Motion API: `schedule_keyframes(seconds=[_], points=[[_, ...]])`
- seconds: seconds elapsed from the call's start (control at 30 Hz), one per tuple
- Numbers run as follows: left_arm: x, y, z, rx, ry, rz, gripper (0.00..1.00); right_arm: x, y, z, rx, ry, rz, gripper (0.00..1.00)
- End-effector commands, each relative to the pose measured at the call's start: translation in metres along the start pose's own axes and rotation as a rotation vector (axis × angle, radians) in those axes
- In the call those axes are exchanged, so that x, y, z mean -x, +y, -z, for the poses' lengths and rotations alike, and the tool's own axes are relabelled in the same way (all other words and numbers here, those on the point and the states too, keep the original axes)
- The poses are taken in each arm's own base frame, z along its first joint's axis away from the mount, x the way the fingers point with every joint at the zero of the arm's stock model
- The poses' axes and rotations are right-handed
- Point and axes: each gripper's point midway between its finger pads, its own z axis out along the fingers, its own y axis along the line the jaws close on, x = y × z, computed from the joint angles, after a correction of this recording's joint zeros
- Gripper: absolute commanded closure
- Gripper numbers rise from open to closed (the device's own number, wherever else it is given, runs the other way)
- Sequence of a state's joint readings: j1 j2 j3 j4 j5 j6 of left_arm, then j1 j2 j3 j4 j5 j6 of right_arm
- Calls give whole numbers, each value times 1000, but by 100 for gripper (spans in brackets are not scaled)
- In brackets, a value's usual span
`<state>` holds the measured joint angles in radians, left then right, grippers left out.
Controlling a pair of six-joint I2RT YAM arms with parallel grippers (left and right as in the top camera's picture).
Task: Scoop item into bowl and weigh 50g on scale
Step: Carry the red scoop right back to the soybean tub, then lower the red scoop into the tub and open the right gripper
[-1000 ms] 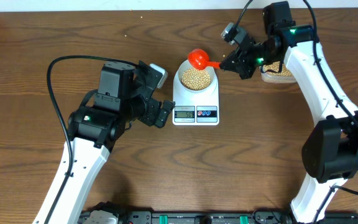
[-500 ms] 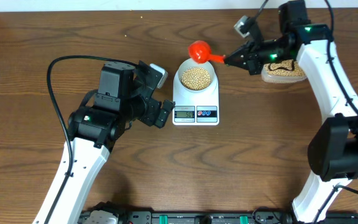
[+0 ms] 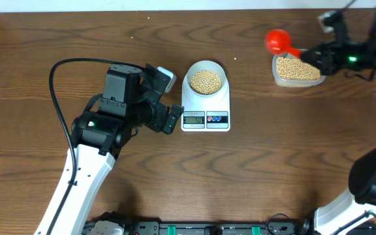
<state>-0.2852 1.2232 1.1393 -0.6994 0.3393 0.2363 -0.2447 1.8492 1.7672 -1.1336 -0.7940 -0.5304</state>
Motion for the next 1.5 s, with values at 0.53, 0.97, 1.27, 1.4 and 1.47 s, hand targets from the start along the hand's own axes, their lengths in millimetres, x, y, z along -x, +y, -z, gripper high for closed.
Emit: schedule_keyframes(seconds=[0.53,0.97,1.27,1.4,1.47], points=[[-1,-3,-1,-14,1,-3,5,-38,-76,40,-776,420,78,99],[-1,-3,-1,-14,1,-3,6,-27,-56,17,-669,285,-85,99],[-1,-3,-1,-13,2,-3,6,-24,-49,-2,-614,18,-800,94],[-1,-3,-1,-14,1,-3,5,-32,-49,-18,-569,-23,-986,99],[-1,-3,-1,-14,1,-3,6,-35,-47,-26,-533,-31,-1043,99]])
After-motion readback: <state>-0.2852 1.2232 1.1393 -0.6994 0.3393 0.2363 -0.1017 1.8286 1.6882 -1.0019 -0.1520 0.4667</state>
